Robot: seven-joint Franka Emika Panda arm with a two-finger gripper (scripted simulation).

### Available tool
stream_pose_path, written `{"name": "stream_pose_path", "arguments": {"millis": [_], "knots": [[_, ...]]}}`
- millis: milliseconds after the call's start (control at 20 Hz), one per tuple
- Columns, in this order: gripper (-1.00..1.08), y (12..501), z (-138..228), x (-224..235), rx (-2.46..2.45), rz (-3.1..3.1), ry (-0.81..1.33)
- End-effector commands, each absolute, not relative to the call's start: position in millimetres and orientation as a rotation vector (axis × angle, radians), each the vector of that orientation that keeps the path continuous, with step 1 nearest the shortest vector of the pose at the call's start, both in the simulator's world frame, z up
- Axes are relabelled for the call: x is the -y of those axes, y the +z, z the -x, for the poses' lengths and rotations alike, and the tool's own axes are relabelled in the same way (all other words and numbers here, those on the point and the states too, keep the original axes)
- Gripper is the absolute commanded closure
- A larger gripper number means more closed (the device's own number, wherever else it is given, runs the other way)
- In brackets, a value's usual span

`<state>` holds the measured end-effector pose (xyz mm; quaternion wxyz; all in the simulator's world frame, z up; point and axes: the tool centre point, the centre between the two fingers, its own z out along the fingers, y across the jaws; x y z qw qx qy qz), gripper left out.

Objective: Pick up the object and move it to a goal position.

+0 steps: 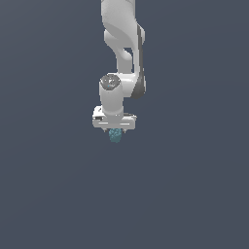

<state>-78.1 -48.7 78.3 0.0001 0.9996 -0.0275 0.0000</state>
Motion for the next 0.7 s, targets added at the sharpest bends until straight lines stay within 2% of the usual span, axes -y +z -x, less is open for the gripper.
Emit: {"name": "stream_pose_path", "arguments": {"millis": [0, 300, 350, 650], "knots": [[-0.92, 67, 79, 49, 0.086, -3.14, 0.0], [-0.92, 56, 78, 49, 0.086, -3.14, 0.0], [1.08, 56, 78, 49, 0.086, -3.14, 0.0], [1.08, 56, 78, 49, 0.086, -3.14, 0.0]]}}
